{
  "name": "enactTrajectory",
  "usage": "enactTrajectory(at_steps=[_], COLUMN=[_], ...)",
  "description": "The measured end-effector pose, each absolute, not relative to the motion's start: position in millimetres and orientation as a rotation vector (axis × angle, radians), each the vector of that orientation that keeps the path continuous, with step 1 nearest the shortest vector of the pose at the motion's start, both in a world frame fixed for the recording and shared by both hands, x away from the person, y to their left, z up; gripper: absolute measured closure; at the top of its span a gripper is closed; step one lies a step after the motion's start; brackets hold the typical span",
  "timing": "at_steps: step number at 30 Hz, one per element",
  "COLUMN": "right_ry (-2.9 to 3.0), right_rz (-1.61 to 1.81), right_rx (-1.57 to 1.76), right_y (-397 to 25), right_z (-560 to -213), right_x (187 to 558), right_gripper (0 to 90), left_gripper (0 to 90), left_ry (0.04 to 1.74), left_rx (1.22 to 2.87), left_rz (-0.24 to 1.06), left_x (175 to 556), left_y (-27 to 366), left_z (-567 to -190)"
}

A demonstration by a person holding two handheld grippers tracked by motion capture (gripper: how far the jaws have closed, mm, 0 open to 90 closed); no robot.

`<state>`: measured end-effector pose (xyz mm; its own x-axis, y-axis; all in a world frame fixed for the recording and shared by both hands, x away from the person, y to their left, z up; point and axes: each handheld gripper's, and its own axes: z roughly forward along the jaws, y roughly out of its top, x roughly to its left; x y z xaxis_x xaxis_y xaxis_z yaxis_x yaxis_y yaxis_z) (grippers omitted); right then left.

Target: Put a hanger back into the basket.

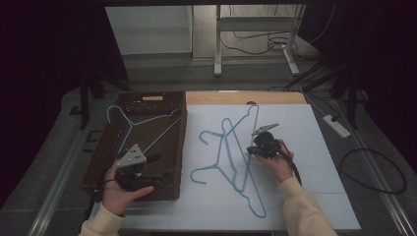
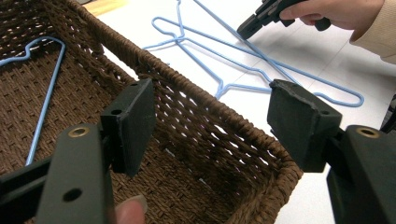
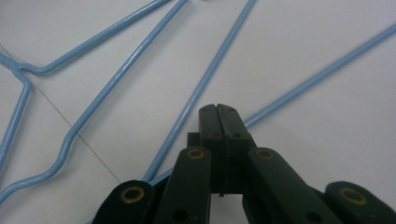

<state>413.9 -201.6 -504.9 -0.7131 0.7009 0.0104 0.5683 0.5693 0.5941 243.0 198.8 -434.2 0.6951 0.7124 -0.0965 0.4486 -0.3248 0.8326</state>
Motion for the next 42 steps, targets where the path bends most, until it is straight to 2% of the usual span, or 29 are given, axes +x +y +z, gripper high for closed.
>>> enactTrajectory(at_steps=[8,23,42], right_ry=[2.605,2.818,2.903], right_rz=[0.83,0.801,0.812], right_rx=[1.02,0.841,0.799], right_y=[-197,-175,-186], right_z=[-504,-507,-507], right_x=[408,355,307], right_gripper=[90.0,90.0,90.0], left_gripper=[32.6,32.7,32.8], left_ry=[0.893,0.889,0.89], left_rx=[1.98,1.979,1.985], left_rz=[0.356,0.354,0.349], left_x=[242,241,241], left_y=[197,197,196], left_z=[-435,-434,-435])
